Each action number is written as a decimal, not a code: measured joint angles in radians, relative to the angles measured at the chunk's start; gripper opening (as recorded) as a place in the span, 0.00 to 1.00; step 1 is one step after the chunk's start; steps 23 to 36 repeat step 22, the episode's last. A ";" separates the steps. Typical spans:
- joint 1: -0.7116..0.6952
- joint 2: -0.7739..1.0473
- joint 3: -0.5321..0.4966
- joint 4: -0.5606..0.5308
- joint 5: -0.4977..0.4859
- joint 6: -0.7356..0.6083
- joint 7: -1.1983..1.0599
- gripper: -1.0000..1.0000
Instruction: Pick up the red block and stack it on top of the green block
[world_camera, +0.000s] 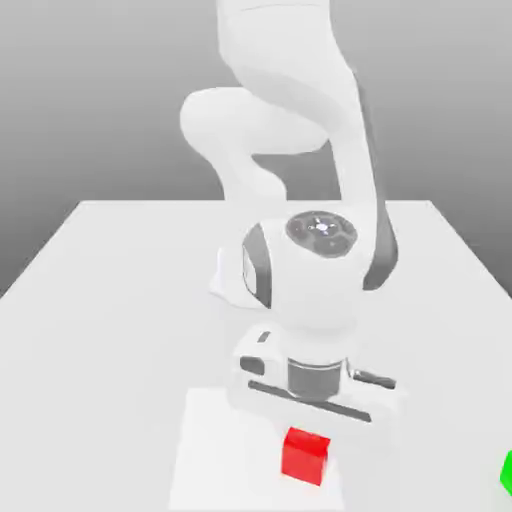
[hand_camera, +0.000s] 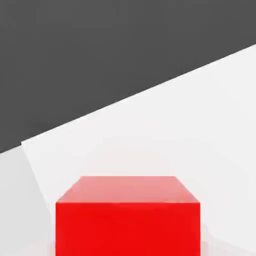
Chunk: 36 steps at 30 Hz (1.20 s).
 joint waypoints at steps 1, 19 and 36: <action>-0.005 -0.035 0.009 -0.006 0.020 -0.029 -0.015 0.00; 0.281 0.247 0.202 0.449 -0.191 -0.251 -0.353 1.00; 0.281 0.247 0.202 0.449 -0.191 -0.251 -0.353 1.00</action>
